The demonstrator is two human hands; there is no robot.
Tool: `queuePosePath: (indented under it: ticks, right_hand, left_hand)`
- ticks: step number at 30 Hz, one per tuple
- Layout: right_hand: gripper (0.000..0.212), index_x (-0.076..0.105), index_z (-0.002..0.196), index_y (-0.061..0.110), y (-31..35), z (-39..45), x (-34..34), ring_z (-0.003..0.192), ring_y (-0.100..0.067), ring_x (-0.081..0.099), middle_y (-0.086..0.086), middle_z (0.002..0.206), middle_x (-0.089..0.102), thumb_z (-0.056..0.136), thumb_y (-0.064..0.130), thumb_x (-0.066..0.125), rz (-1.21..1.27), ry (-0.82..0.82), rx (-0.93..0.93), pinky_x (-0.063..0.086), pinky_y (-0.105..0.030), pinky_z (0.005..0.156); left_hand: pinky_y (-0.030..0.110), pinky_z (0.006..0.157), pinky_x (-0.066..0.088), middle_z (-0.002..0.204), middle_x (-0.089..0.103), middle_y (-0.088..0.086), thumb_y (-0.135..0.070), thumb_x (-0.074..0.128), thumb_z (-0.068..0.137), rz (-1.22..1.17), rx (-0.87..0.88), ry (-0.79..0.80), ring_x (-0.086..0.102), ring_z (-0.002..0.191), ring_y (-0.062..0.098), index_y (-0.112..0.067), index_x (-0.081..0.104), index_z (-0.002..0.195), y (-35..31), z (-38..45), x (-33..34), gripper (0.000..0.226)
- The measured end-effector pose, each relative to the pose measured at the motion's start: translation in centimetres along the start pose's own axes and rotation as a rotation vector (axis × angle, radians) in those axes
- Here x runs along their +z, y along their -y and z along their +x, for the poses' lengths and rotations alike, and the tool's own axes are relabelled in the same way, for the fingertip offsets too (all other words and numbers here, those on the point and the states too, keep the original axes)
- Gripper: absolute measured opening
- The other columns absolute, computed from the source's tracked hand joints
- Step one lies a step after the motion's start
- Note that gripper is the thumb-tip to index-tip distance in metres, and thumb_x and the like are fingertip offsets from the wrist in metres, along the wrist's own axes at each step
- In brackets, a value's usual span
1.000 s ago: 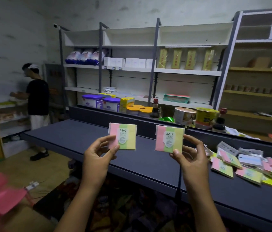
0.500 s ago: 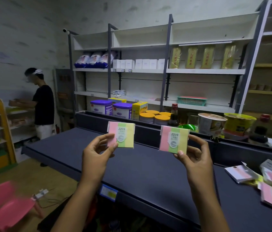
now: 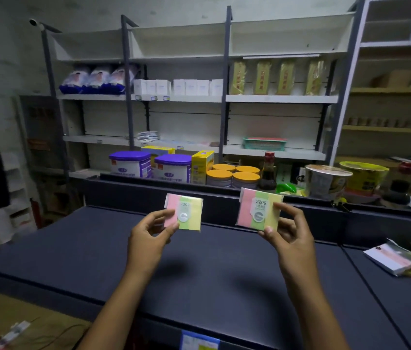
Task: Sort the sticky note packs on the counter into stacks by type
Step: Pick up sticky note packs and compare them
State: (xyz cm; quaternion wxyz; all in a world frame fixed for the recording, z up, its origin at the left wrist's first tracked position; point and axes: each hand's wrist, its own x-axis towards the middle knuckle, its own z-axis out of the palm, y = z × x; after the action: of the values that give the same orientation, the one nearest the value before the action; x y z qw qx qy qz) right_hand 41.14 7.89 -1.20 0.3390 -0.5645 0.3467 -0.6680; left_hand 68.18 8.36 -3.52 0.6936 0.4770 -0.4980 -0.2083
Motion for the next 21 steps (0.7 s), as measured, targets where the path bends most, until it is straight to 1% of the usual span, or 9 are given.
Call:
queuePosePath:
  ticks: [3,6,7,9,11,14,16,19,21]
  right_hand:
    - [0.045,0.060,0.117,0.033,-0.8,0.2,2.5,0.099,-0.009,0.070,0.002,0.108,0.069,0.092,-0.005,0.062,-0.024,-0.037,0.009,0.058,-0.020,0.071]
    - [0.045,0.061,0.117,0.031,-1.5,0.1,4.5,0.098,-0.008,0.070,0.000,0.109,0.069,0.092,-0.006,0.062,-0.038,-0.083,0.017,0.058,-0.020,0.071]
    - [0.045,0.061,0.116,0.031,-1.6,0.0,4.9,0.097,-0.008,0.070,0.000,0.108,0.069,0.092,-0.006,0.062,-0.042,-0.090,0.022,0.058,-0.020,0.071]
    - [0.044,0.062,0.116,0.030,-2.0,0.0,5.8,0.097,-0.011,0.071,-0.001,0.108,0.070,0.091,-0.007,0.063,-0.057,-0.102,0.033,0.058,-0.021,0.071]
    - [0.044,0.062,0.115,0.030,-2.3,0.1,6.7,0.099,-0.014,0.070,-0.001,0.107,0.069,0.091,-0.007,0.063,-0.065,-0.121,0.043,0.059,-0.021,0.072]
    - [0.043,0.062,0.115,0.030,-2.6,0.2,7.7,0.101,-0.014,0.069,0.003,0.107,0.068,0.091,-0.006,0.064,-0.094,-0.125,0.050,0.059,-0.022,0.071]
    - [0.043,0.062,0.115,0.031,-2.8,0.3,8.1,0.101,-0.014,0.069,0.003,0.107,0.068,0.091,-0.005,0.064,-0.115,-0.122,0.058,0.060,-0.023,0.072]
    - [0.043,0.063,0.115,0.031,-3.1,0.7,8.5,0.098,-0.010,0.070,0.003,0.107,0.069,0.092,-0.005,0.064,-0.122,-0.119,0.070,0.058,-0.019,0.069]
    - [0.042,0.063,0.116,0.030,-3.2,1.1,8.9,0.097,-0.010,0.070,0.002,0.107,0.069,0.092,-0.004,0.064,-0.120,-0.115,0.074,0.057,-0.018,0.068]
  left_hand:
    - [0.030,0.065,0.058,0.095,0.075,-0.010,-0.015,0.081,0.079,0.036,-0.023,0.059,0.065,0.088,0.013,-0.041,0.075,0.092,3.1,2.5,-1.0,0.030]
    - [0.037,0.076,0.059,0.092,0.075,-0.012,-0.013,0.082,0.078,0.086,-0.060,0.109,0.067,0.089,0.015,-0.039,0.075,0.089,5.8,4.4,-1.8,0.029]
    - [0.037,0.079,0.058,0.093,0.075,-0.011,-0.011,0.082,0.078,0.103,-0.072,0.119,0.069,0.090,0.015,-0.037,0.074,0.089,6.5,4.9,-2.0,0.029]
    - [0.030,0.084,0.056,0.094,0.075,-0.009,-0.008,0.081,0.077,0.151,-0.098,0.136,0.070,0.095,0.014,-0.034,0.073,0.089,7.8,5.9,-2.6,0.029]
    - [0.027,0.086,0.054,0.094,0.074,-0.008,-0.010,0.082,0.077,0.231,-0.123,0.149,0.069,0.096,0.013,-0.031,0.072,0.091,8.8,6.8,-3.1,0.027]
    - [0.024,0.084,0.048,0.099,0.073,-0.002,-0.014,0.081,0.079,0.317,-0.160,0.180,0.067,0.099,0.013,-0.026,0.074,0.098,9.8,7.8,-3.3,0.024]
    - [0.022,0.082,0.045,0.105,0.073,0.000,-0.019,0.079,0.081,0.402,-0.151,0.200,0.065,0.095,0.010,-0.025,0.074,0.103,10.0,8.2,-3.2,0.023]
    - [0.025,0.082,0.046,0.108,0.070,0.000,-0.026,0.074,0.086,0.524,-0.132,0.242,0.060,0.093,0.009,-0.026,0.072,0.109,10.4,8.6,-3.2,0.023]
    - [0.030,0.087,0.048,0.106,0.066,-0.002,-0.033,0.069,0.089,0.604,-0.119,0.290,0.055,0.100,0.011,-0.029,0.068,0.112,10.6,8.7,-3.1,0.023]
